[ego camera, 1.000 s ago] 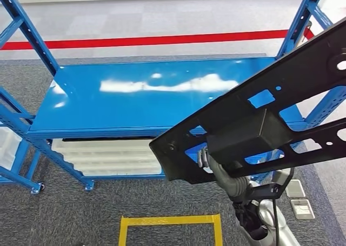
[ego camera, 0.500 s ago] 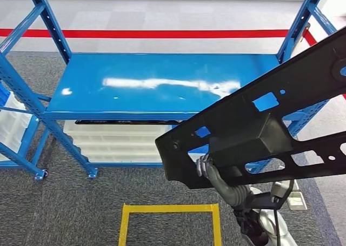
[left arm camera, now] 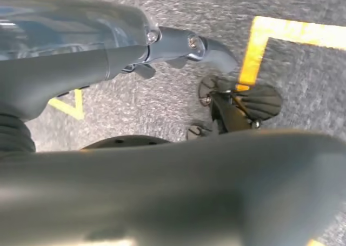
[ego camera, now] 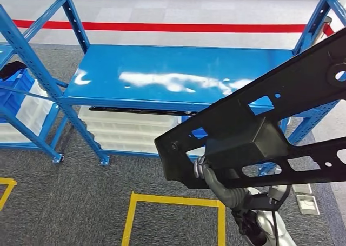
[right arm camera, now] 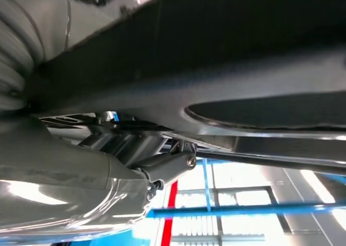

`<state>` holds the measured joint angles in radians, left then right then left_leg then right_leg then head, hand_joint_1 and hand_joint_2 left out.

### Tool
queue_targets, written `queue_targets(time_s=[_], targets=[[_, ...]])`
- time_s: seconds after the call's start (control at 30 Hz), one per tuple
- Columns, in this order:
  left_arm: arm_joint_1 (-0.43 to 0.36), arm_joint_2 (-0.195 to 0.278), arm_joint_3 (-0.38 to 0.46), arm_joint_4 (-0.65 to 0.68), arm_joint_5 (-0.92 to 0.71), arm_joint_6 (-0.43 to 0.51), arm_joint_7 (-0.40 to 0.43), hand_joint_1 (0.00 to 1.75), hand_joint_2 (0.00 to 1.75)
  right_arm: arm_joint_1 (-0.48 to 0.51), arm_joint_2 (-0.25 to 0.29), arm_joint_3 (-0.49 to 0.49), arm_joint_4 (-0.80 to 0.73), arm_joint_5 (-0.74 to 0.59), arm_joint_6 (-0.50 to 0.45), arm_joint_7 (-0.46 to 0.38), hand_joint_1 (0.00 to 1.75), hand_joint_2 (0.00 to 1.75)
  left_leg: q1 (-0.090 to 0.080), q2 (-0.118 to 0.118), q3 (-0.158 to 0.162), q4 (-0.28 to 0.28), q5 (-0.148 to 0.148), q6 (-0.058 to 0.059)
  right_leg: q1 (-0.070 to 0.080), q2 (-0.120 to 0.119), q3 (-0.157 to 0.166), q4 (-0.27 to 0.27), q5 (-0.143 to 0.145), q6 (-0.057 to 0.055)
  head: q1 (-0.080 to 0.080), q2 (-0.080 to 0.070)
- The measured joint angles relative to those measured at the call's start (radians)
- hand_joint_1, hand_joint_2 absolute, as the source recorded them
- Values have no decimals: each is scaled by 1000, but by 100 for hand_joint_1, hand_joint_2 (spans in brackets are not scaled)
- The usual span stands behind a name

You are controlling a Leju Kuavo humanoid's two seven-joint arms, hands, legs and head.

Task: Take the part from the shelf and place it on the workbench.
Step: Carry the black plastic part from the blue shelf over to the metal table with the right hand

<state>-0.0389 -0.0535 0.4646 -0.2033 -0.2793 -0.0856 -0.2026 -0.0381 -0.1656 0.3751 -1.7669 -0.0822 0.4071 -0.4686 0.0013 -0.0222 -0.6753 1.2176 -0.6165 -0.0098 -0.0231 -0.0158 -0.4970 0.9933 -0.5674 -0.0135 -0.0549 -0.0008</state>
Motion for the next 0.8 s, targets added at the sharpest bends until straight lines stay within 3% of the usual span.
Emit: queue_targets(time_s=[0.03, 0.07, 0.1, 0.17, 0.23, 0.27, 0.33, 0.4, 0.47, 0.53, 0.57, 0.6, 0.63, 0.7, 0.77, 0.8], targets=[[0, 0, 0, 0, 0, -1, 0, 0, 175, 0, 0, 1, -1, 2, 0, 0, 175, 175, 3, 4, -17, 50, -16, -4, 1, -14, -3, 2, 1, -1, 0, 0], [2, 0, 0, 0, 0, -2, 0, 0, 175, 1, 0, 3, -1, 3, 1, 0, 175, 175, 5, 7, -19, 69, -15, -6, 2, -27, -5, 3, 1, -1, 0, 0], [3, 0, 0, 0, 0, -3, 0, 0, 175, 0, 0, 5, -2, 4, 1, 0, 175, 175, 6, 10, -1, 48, 5, -6, 3, -39, -6, 4, 0, 0, 0, 0], [5, 0, 1, 0, 0, -3, -1, 0, 175, -4, 0, 9, -4, 7, 2, 0, 175, 175, 4, 33, 75, -82, 66, 3, 5, -60, -3, 4, -1, 2, 0, 0], [4, 0, 2, 0, 3, -3, -5, 0, 175, -10, 1, 13, -8, 8, 4, 0, 175, 175, -6, 65, 133, -189, 93, 18, 8, -78, -2, 4, -2, 9, 0, 0], [3, 0, 3, 0, 6, -3, -7, 0, 175, -14, 1, 14, -9, 8, 6, 0, 175, 175, -11, 73, 141, -209, 91, 25, 8, -87, -2, 3, -1, 13, 0, 0], [4, -1, 4, 0, 10, -2, -10, 0, 175, -19, 2, 17, -14, 7, 8, -1, 175, 175, -13, 64, 139, -217, 92, 36, 8, -100, -1, 3, -2, 25, 0, 0], [6, -3, 5, 0, 12, 1, -11, 0, 175, -22, 2, 18, -19, 7, 9, -4, 175, 175, -8, 51, 139, -229, 99, 48, 7, -65, -11, 27, -25, 34, 1, 0], [4, -7, 5, 0, 10, 4, -13, 0, 175, -17, 1, 19, -21, 7, 9, -13, 175, 175, -4, 35, 137, -235, 105, 55, 6, -9, -56, 128, -85, 38, 2, 0], [2, -11, 5, 0, 8, 8, -13, 0, 175, -3, -2, 19, -21, 11, 9, -25, 175, 175, -5, 14, 134, -233, 106, 56, 6, 9, -117, 257, -134, 39, 2, 0], [3, -14, 5, 0, 7, 10, -13, 0, 175, 4, -4, 19, -22, 13, 9, -30, 175, 175, -6, 3, 133, -230, 105, 56, 6, 11, -132, 287, -133, 40, 2, 0], [3, -15, 5, 0, 5, 11, -13, 0, 175, 10, -6, 19, -22, 15, 9, -35, 175, 175, -6, -9, 133, -227, 105, 56, 6, 12, -131, 278, -112, 41, 2, 0], [4, -17, 5, 0, 3, 13, -13, 0, 175, 16, -8, 19, -24, 19, 9, -41, 175, 175, -5, -22, 133, -222, 103, 54, 5, 17, -112, 231, -74, 42, 2, 0], [3, -20, 6, 0, 1, 14, -14, 0, 175, 26, -11, 20, -29, 27, 10, -51, 175, 175, -5, -47, 126, -208, 97, 47, 0, 57, -58, 102, -8, 42, 2, 0], [0, -23, 6, 0, 0, 14, -15, 0, 175, 35, -14, 21, -32, 37, 15, -56, 175, 175, -5, -70, 110, -196, 96, 38, -3, 95, -36, 39, 7, 38, 2, 0], [0, -24, 7, 0, 0, 14, -16, 0, 175, 37, -15, 22, -33, 42, 18, -56, 175, 175, -4, -81, 103, -192, 98, 34, -2, 97, -37, 36, 4, 34, 1, 0]])
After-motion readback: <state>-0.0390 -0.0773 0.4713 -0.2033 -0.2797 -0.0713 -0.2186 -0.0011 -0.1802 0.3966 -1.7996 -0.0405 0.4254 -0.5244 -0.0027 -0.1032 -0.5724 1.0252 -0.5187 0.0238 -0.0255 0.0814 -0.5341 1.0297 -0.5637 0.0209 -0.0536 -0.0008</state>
